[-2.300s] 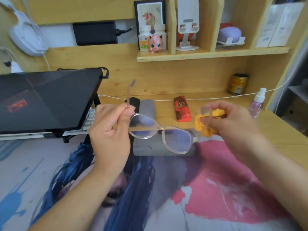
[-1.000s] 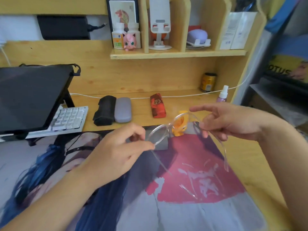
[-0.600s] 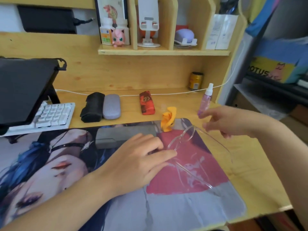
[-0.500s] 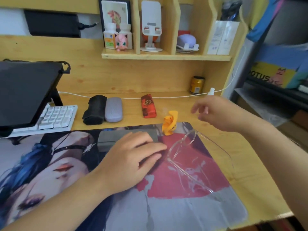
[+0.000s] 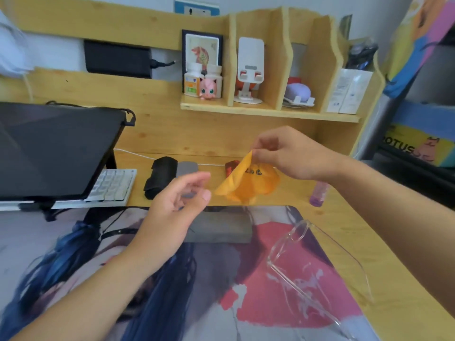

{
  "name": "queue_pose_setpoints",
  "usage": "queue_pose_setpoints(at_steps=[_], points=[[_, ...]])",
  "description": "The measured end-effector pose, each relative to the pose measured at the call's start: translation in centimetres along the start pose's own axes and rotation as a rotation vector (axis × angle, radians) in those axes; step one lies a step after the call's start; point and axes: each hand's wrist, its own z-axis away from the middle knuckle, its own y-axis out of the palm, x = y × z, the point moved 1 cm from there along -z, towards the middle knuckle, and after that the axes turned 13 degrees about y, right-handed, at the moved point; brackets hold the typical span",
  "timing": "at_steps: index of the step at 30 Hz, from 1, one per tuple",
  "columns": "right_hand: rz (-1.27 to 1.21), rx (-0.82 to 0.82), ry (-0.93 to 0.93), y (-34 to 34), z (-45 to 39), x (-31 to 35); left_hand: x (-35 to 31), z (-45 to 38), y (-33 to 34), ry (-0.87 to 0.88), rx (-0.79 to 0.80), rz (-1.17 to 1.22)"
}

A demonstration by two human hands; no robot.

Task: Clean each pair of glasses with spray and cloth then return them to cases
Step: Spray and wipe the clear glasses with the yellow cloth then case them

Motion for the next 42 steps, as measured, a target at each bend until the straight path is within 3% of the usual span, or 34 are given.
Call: queue_pose_setpoints(at_steps=[4,10,15,18,22,25,28,30,42], points=[[-0.036,0.062,-0.057,-0.6,1.3,5.1,-0.3,-0.7,-0.7,-0.010,0.020,0.210],[-0.100,0.092,0.045,0.8,2.3,8.7,-1.8,-0.4,-0.8,0.055,0.156,0.106],[-0.147,0.182,0.228,0.6,2.8,8.4,-2.7,-0.1,-0.8,0.062,0.145,-0.014],[-0.125,0.330,0.258,-0.3,3.8,7.6,-3.9,-0.5,-1.4,0.038,0.081,-0.029],[-0.154,0.450,0.257,-1.2,5.2,6.7,-5.7,-1.4,-2.9,-0.218,-0.053,0.350],[-0.347,0.480,0.218,-1.2,5.9,6.8,-7.0,-1.2,-3.7,-0.440,0.049,0.483],[-0.551,0.441,0.187,-0.6,6.3,7.3,-7.8,-0.1,-3.7,-0.486,0.254,0.390],[-0.580,0.412,0.181,-0.2,6.4,7.6,-7.8,0.6,-3.4,-0.480,0.287,0.321],[-0.522,0.423,0.227,-0.1,5.6,5.8,-8.9,-0.5,-7.5,-0.331,0.052,0.047]])
